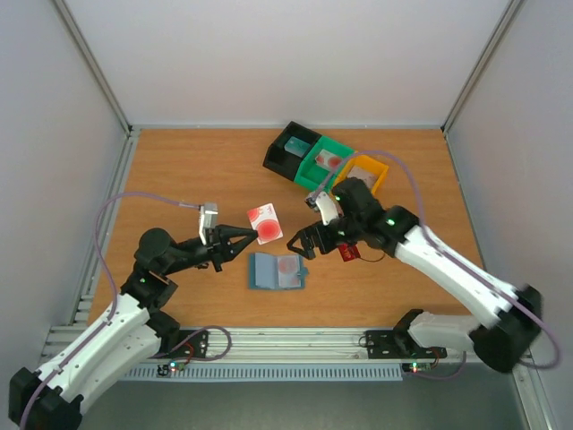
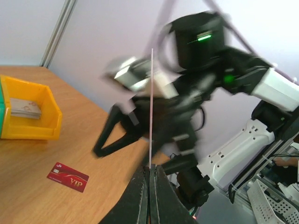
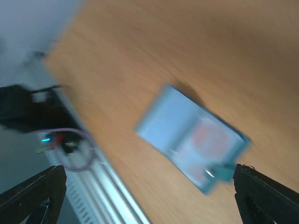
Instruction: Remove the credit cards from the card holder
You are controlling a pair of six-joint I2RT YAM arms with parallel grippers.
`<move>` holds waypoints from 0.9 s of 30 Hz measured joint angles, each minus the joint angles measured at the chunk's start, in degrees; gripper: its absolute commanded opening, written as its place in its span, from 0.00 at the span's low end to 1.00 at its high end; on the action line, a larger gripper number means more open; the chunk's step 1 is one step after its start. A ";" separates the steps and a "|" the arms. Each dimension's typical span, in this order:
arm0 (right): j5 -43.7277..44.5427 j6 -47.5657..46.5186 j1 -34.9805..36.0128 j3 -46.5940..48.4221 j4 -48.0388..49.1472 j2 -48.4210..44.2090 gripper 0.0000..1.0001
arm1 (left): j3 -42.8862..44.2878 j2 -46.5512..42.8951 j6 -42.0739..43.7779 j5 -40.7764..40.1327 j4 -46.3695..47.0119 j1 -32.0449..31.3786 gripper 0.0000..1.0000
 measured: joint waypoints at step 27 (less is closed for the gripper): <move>-15.32 -6.99 6.05 7.69 18.58 -5.86 0.21 | 1.11 -0.50 -5.57 2.62 6.23 0.00 0.00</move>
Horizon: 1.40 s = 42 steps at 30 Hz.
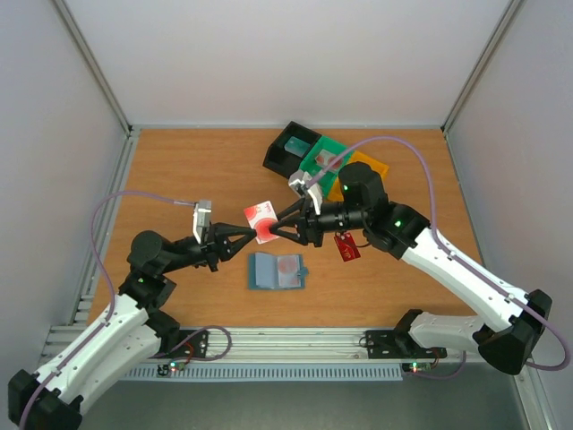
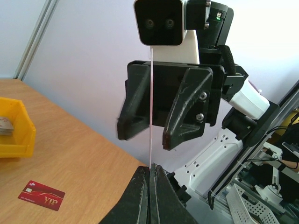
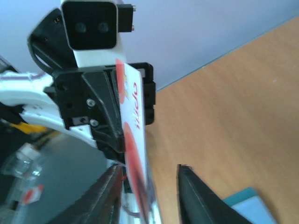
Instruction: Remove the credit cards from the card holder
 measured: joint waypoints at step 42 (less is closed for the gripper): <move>12.39 -29.62 14.05 28.89 -53.13 21.38 0.01 | 6.43 1.68 42.58 17.77 -38.77 -1.11 0.00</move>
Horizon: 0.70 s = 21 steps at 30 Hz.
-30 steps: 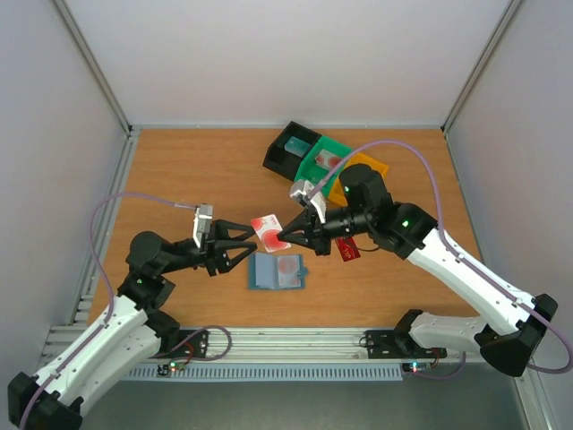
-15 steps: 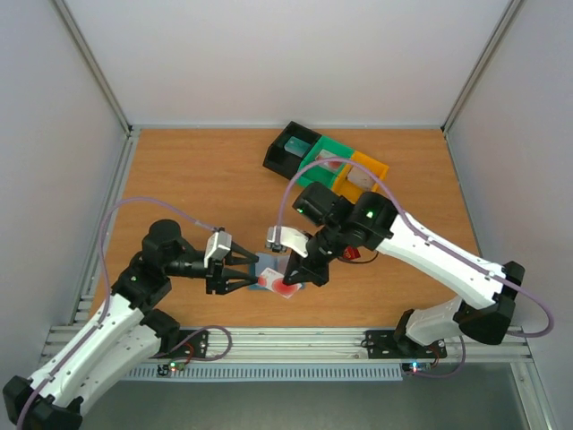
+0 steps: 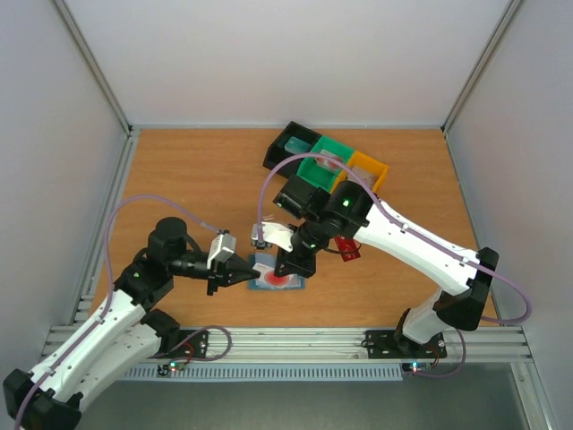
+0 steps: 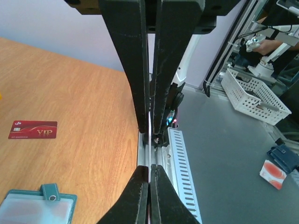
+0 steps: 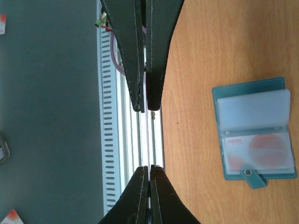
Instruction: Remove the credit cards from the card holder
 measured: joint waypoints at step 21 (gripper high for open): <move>42.69 -26.21 8.48 -41.94 67.69 -24.22 0.67 | -1.86 0.74 -57.16 -33.18 16.33 9.84 0.00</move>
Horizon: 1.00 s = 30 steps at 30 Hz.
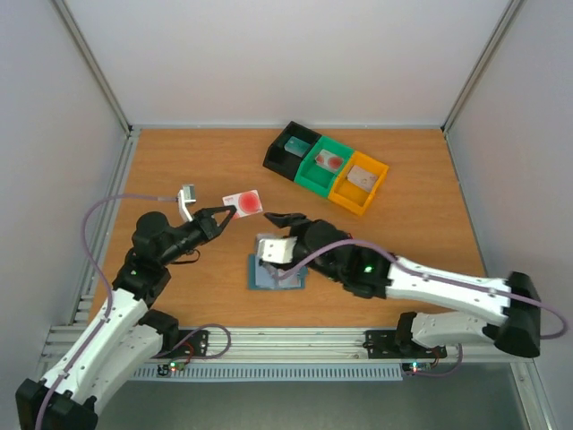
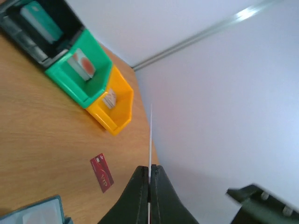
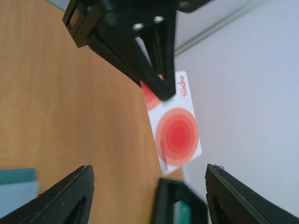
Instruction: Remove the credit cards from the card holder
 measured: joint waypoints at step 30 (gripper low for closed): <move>8.72 -46.21 -0.57 -8.11 75.19 36.35 0.19 | -0.44 -2.82 -15.87 -5.05 -4.59 4.17 0.00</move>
